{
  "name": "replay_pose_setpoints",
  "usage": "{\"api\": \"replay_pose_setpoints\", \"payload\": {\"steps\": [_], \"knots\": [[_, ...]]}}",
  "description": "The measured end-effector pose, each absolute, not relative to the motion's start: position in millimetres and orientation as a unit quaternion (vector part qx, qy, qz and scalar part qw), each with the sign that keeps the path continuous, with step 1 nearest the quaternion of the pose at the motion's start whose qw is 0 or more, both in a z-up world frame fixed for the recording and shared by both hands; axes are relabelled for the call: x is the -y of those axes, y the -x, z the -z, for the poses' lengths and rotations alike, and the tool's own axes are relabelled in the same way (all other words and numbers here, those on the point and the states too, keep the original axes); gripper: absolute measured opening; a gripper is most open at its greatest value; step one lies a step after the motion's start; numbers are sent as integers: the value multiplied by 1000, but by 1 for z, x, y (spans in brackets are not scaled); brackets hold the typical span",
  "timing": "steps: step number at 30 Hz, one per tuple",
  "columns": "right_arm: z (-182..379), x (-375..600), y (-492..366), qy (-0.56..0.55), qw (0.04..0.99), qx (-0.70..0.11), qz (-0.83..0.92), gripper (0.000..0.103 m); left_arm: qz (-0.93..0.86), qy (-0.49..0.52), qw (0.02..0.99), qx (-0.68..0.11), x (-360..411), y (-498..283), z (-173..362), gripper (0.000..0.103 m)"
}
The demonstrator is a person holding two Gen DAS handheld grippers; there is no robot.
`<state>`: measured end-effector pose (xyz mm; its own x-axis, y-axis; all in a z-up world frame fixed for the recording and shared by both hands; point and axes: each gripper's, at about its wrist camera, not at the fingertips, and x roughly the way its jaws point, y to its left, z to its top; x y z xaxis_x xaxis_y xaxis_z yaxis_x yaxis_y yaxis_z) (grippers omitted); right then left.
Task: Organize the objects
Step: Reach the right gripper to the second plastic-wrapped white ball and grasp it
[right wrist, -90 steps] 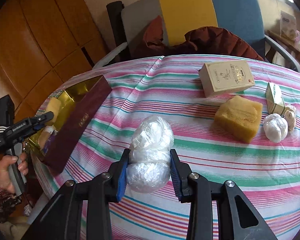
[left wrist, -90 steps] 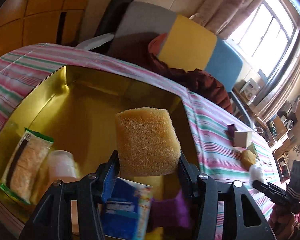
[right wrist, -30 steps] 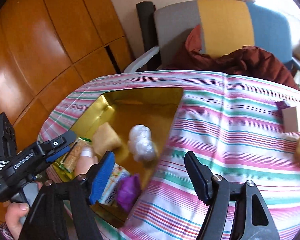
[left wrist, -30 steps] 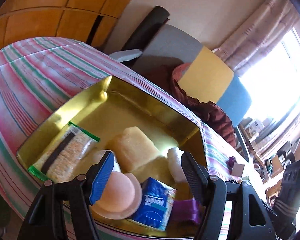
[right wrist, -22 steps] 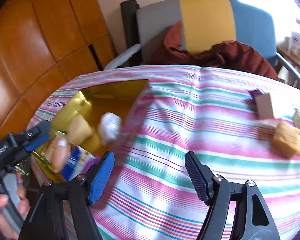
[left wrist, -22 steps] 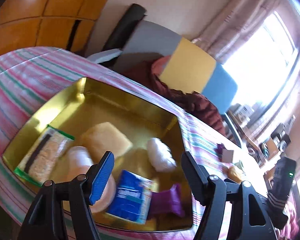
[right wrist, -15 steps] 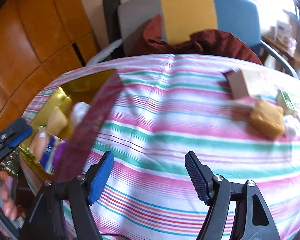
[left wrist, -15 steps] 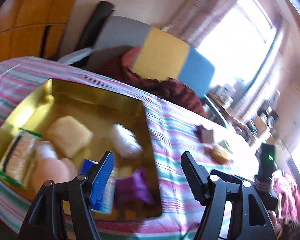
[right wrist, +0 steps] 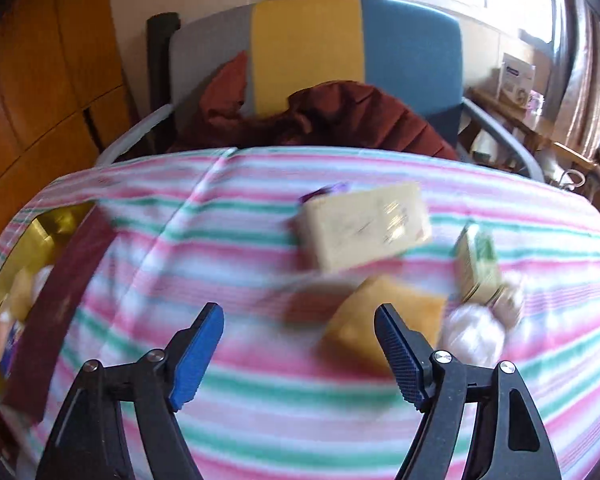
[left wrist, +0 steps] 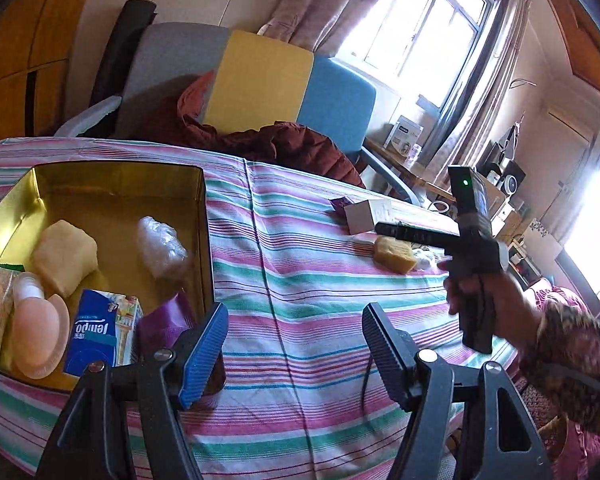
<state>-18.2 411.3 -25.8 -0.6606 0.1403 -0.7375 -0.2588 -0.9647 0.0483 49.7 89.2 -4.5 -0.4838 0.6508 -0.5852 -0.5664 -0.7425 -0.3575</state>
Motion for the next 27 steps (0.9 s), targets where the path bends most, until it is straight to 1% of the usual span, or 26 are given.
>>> {"api": "replay_pose_setpoints", "payload": {"steps": [1, 2, 6, 9, 11, 16, 18, 20, 24, 27], "knots": [[26, -422, 26, 404, 115, -70, -905, 83, -859, 364, 354, 59, -87, -50, 5, 70], [28, -432, 34, 419, 117, -65, -898, 84, -860, 365, 352, 60, -86, -50, 4, 70], [44, -466, 55, 471, 118, -73, -871, 84, -862, 365, 348, 57, -88, -51, 3, 70], [49, -472, 48, 483, 91, -117, -863, 84, -862, 364, 350, 49, -93, -53, 3, 70], [47, -464, 36, 478, 82, -132, -865, 85, -861, 364, 352, 45, -97, -54, 4, 70], [43, -426, -10, 446, 3, -219, -868, 84, -856, 368, 360, 36, -108, -55, 5, 70], [40, -416, -29, 428, -16, -230, -874, 84, -856, 368, 362, 33, -111, -56, 5, 70], [33, -420, -47, 404, 18, -210, -890, 84, -855, 371, 362, 28, -113, -56, 6, 70], [20, -461, -70, 370, 151, -153, -904, 84, -850, 381, 363, 29, -120, -57, 11, 70], [23, -489, -68, 377, 188, -133, -897, 84, -846, 386, 366, 28, -128, -58, 13, 70]]}}
